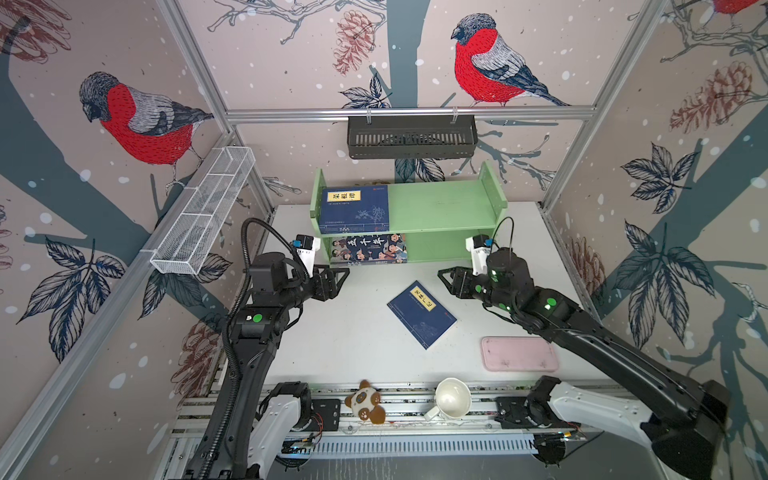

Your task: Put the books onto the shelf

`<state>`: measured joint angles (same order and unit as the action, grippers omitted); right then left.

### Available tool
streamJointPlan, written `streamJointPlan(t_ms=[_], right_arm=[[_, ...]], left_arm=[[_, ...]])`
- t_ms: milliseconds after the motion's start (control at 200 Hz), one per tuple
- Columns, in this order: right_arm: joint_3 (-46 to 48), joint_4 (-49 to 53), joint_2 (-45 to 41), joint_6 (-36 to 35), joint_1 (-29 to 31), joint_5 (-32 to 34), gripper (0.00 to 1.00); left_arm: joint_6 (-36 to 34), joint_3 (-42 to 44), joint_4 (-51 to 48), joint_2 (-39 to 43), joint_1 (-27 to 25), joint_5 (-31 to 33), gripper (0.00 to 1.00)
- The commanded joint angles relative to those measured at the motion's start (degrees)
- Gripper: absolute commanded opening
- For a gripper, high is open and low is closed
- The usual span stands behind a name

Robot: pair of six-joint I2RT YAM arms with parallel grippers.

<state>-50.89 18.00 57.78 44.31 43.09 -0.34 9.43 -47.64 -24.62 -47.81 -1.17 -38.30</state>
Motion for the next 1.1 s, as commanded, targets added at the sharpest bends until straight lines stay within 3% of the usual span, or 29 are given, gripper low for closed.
streamJointPlan(t_ms=[0, 250, 560, 1095], right_arm=[[5.7, -0.1, -2.1, 7.5, 0.4, 7.7, 0.51], [16.6, -9.0, 0.0, 11.0, 0.1, 5.0, 0.57], [17.4, -13.3, 10.5, 9.2, -2.0, 2.4, 0.62], [17.7, -21.6, 24.6, 5.2, -5.1, -0.3, 0.64]], left_arm=[[7.4, 3.3, 3.2, 0.5, -0.3, -9.4, 0.72], [17.3, 10.4, 7.0, 0.7, -0.8, -10.8, 0.72], [22.8, 17.6, 11.8, -1.4, -0.9, -8.2, 0.72], [24.9, 23.6, 16.2, -5.8, -4.1, -7.0, 0.72]])
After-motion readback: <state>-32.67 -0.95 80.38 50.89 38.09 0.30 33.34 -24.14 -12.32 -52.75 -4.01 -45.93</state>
